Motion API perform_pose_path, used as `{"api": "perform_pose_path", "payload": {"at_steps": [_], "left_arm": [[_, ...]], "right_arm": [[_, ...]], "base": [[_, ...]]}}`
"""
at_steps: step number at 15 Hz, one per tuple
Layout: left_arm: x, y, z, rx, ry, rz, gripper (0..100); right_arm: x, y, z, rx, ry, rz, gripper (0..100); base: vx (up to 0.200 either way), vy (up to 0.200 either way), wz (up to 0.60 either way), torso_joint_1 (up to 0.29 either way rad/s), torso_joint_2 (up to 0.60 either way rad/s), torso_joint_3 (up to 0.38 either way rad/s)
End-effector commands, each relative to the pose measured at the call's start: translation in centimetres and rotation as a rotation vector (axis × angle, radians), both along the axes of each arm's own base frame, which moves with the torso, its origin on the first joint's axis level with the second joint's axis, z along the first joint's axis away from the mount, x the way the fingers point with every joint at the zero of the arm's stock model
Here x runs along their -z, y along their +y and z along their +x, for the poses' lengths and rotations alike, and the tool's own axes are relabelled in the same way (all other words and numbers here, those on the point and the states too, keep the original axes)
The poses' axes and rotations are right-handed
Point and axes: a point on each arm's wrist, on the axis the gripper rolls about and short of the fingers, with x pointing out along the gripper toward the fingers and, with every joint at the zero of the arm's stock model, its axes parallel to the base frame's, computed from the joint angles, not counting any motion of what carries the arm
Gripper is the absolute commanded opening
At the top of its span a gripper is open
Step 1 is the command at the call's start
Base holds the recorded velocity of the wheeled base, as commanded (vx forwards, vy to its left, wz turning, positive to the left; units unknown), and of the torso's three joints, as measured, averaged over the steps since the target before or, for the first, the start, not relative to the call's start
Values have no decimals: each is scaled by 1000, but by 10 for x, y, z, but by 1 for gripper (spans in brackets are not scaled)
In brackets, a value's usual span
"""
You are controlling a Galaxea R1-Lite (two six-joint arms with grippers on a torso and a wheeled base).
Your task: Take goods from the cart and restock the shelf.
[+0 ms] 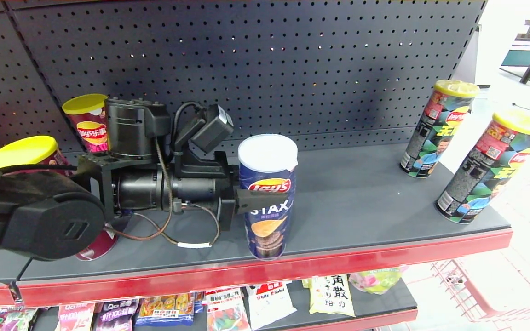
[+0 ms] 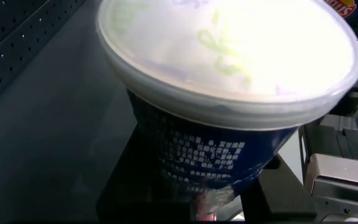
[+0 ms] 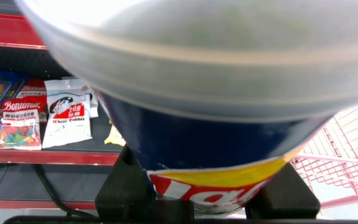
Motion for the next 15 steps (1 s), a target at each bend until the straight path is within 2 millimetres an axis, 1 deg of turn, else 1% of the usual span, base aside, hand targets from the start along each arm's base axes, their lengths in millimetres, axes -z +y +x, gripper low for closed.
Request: {"api": "perform_pose_path", "payload": {"at_steps": [1,5,6,7,9,10,12,15], "left_arm": [[4,0,0,-3,9,10,100],[7,3,-3,-24,15,20,100],[8,7,-7,-46,10,23,100],[10,10,-10,-60,9,25,100],[13,17,-14,-104,-3,27,100],[14,25,-15,-146,-17,24,100],[17,38,-21,-179,-33,15,100],[20,54,-44,-247,-45,28,100]], "right_arm": [[0,0,0,-1,1,-1,0],[-1,0,0,-4,1,-2,0],[-2,0,0,-9,3,-2,0],[-5,0,0,-12,-2,-1,0],[-17,0,2,-21,-2,-1,0],[-36,1,8,-50,18,1,0],[-61,3,18,-92,45,5,0],[-94,7,41,-197,93,19,0]], "base": [[0,0,0,0,0,0],[0,0,0,0,0,0],[0,0,0,0,0,0],[0,0,0,0,0,0],[0,0,0,0,0,0],[0,0,0,0,0,0],[0,0,0,0,0,0],[0,0,0,0,0,0]]}}
